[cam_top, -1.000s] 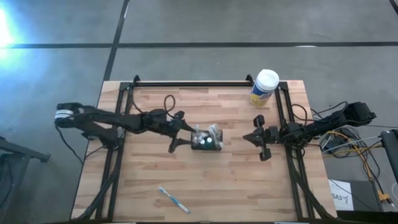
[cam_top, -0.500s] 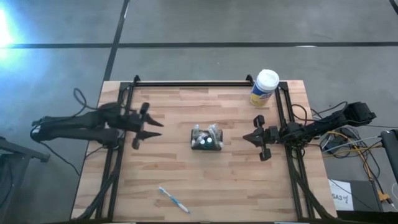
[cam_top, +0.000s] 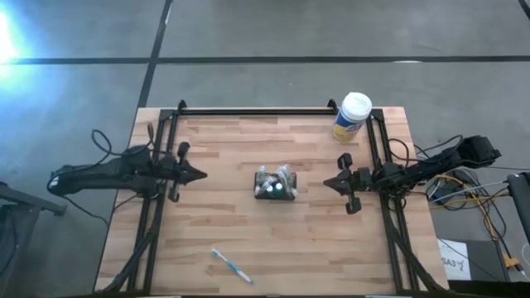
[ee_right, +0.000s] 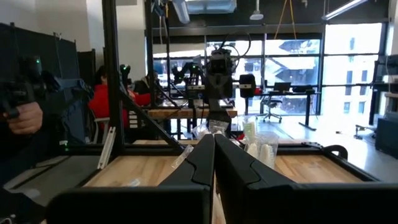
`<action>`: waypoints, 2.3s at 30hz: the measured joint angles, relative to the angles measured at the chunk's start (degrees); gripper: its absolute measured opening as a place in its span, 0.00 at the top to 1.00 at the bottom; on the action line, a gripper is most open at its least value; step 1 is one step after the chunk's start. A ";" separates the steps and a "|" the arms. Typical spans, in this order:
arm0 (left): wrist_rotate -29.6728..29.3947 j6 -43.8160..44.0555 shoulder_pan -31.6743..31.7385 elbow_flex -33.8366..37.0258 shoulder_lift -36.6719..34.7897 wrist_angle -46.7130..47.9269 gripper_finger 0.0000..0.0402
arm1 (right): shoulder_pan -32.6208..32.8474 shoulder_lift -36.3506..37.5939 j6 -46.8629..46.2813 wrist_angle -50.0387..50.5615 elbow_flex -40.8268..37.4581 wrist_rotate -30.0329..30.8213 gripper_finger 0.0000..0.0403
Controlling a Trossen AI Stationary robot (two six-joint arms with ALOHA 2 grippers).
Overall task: Pick & Place toothbrushing station
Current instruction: Put the blue toothbrush into the black wire organizer
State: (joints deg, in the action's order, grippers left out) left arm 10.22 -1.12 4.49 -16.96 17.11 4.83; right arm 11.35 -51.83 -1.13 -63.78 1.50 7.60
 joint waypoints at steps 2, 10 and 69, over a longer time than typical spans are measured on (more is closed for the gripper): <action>-1.20 0.22 0.00 0.96 -0.33 -0.39 0.99 | 0.00 0.00 1.56 0.02 0.00 0.02 0.98; -2.69 1.74 0.00 2.37 -1.02 -0.75 0.99 | 0.00 0.00 3.09 0.04 0.00 3.08 0.98; -3.37 19.32 -0.09 1.67 -4.56 5.78 0.96 | 20.76 -90.71 -51.84 91.97 124.82 17.86 0.71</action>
State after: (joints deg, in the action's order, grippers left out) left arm 6.85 18.20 4.40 -15.29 12.55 10.61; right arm 32.12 -142.54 -52.97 28.19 126.32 25.46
